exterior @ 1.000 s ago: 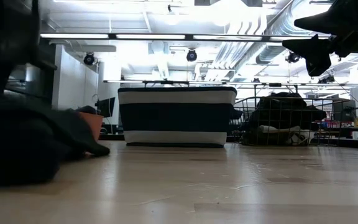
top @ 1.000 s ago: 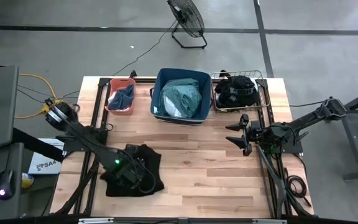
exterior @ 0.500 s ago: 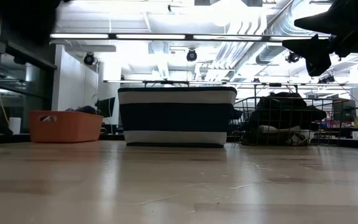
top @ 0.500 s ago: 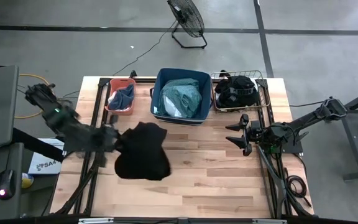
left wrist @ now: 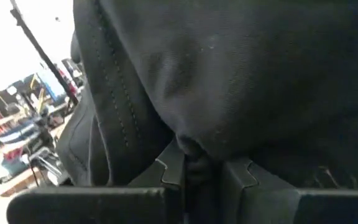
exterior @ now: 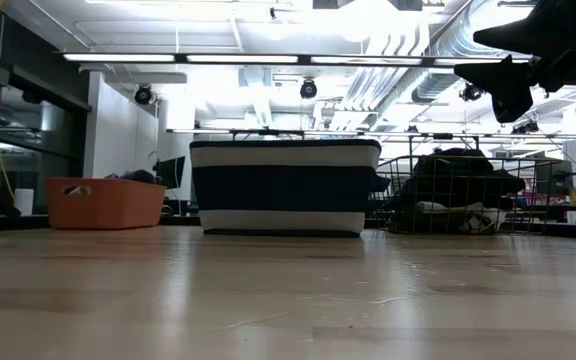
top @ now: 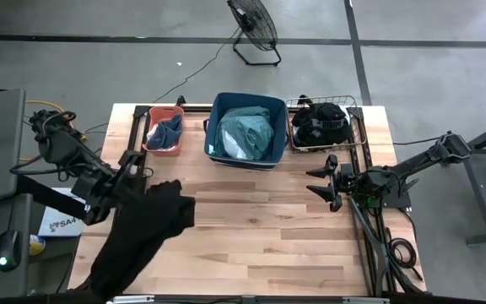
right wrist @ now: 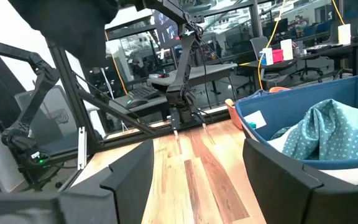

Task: Pick & Place Cloths
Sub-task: Put the black shorts into the blue laundry organizer

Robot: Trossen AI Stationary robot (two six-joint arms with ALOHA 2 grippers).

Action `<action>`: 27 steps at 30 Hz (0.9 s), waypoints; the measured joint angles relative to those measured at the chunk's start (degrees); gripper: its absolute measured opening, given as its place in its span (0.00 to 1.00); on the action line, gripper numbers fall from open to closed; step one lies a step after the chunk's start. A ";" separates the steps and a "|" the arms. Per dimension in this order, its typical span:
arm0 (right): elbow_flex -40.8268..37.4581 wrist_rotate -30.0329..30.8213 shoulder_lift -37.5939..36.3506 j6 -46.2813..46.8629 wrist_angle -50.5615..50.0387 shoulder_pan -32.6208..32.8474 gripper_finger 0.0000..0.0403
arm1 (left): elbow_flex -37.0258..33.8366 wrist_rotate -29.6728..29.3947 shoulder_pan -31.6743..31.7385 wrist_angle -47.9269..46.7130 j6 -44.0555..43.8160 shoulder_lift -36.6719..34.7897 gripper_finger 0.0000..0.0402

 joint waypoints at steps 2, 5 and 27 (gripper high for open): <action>-0.01 0.00 0.00 0.00 0.00 0.00 0.59 | 0.00 0.33 0.00 0.79 1.59 0.02 0.11; 0.00 0.00 0.00 0.01 0.00 0.00 0.59 | 0.00 0.13 0.04 2.46 3.48 0.59 0.11; -0.02 0.00 0.00 0.00 0.01 0.00 0.59 | 0.00 -1.66 42.43 8.91 3.65 21.09 0.11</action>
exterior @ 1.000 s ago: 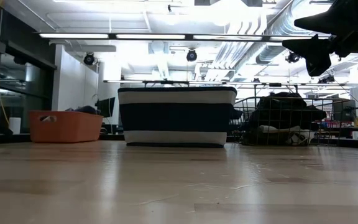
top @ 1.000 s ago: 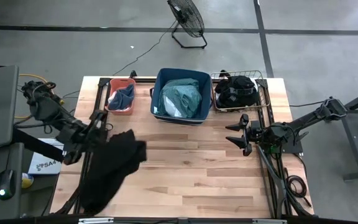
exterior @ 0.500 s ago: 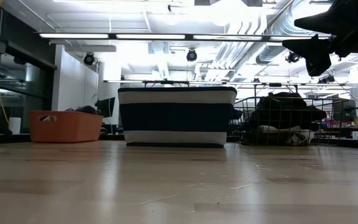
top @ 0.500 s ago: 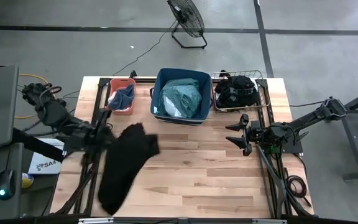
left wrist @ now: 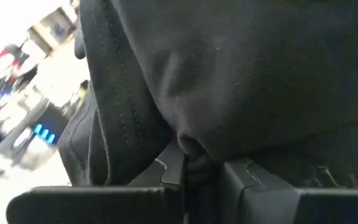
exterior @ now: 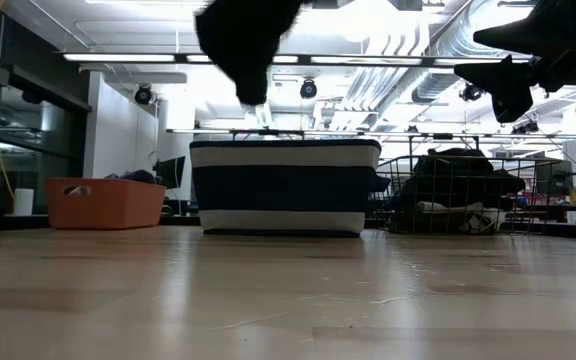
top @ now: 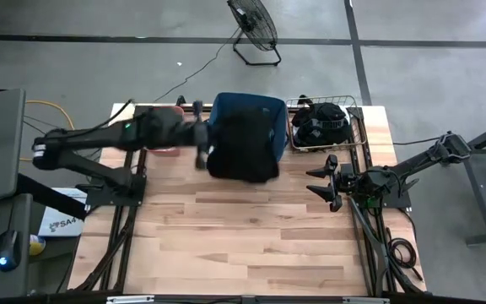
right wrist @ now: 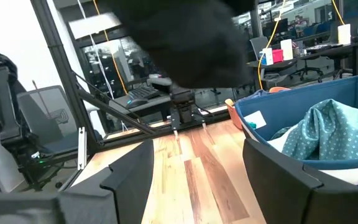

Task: Pick & Place Cloths
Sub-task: Put the black shorts into the blue laundry organizer

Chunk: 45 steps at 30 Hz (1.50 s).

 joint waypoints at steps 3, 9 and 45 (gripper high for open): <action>0.00 0.00 0.00 -0.01 -0.01 0.00 0.59 | 0.02 2.92 7.77 1.19 0.17 4.00 0.11; 0.02 0.00 0.00 0.00 0.00 0.00 0.59 | 3.49 4.32 18.33 -1.18 2.00 13.52 0.11; 0.01 0.00 0.00 -0.01 0.01 0.00 0.59 | 25.99 1.97 24.13 -23.17 5.36 45.17 0.72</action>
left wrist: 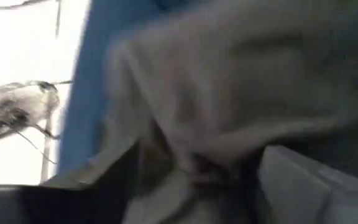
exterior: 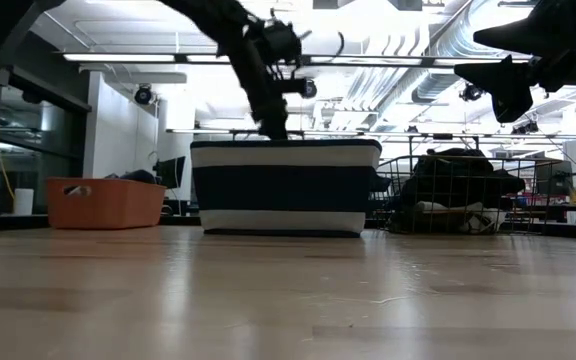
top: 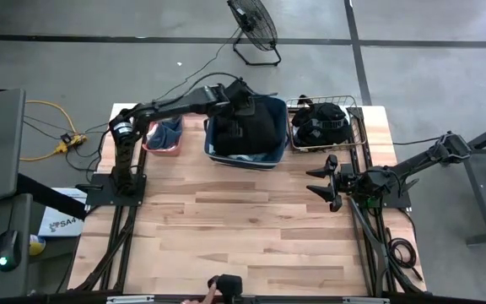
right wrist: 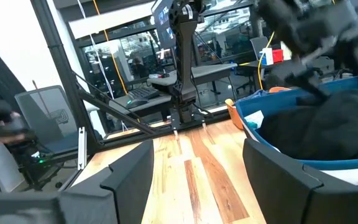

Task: Pick & Place Cloths
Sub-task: Put the black shorts into the blue laundry organizer, then return to Home Position

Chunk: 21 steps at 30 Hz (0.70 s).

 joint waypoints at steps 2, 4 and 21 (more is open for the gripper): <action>0.00 0.00 0.00 0.01 0.00 0.00 0.59 | 2.67 0.13 0.00 -2.35 -1.02 -0.78 0.84; -0.01 0.00 0.00 0.00 0.00 0.00 0.59 | 5.66 0.40 -0.33 -4.96 -2.93 -1.25 0.92; 0.00 0.00 0.00 0.01 0.00 0.00 0.59 | 15.06 13.68 -0.88 -13.56 -13.98 -4.79 0.92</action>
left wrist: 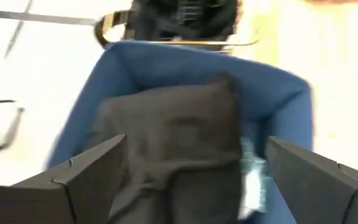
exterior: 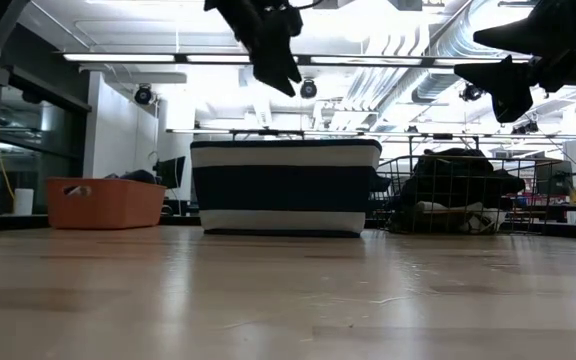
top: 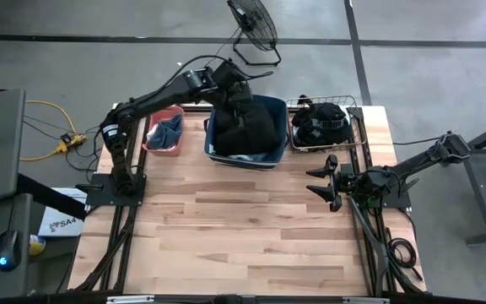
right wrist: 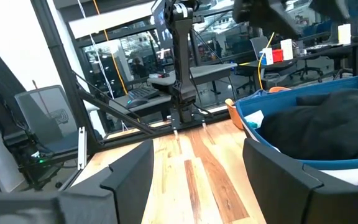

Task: Pick & Place Cloths
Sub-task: Return to Home Position

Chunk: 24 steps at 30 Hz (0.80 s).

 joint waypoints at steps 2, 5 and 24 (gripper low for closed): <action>-0.01 0.00 0.00 0.01 -0.02 0.00 0.59 | -1.93 3.24 -0.24 0.41 -1.12 -1.25 0.92; -0.01 0.00 0.00 0.00 -0.01 0.00 0.59 | -6.87 7.00 -1.51 4.02 -2.23 -3.71 0.91; 0.00 0.00 0.00 0.00 -0.11 0.00 0.59 | -72.62 -12.89 -23.05 69.01 -19.96 -36.16 0.91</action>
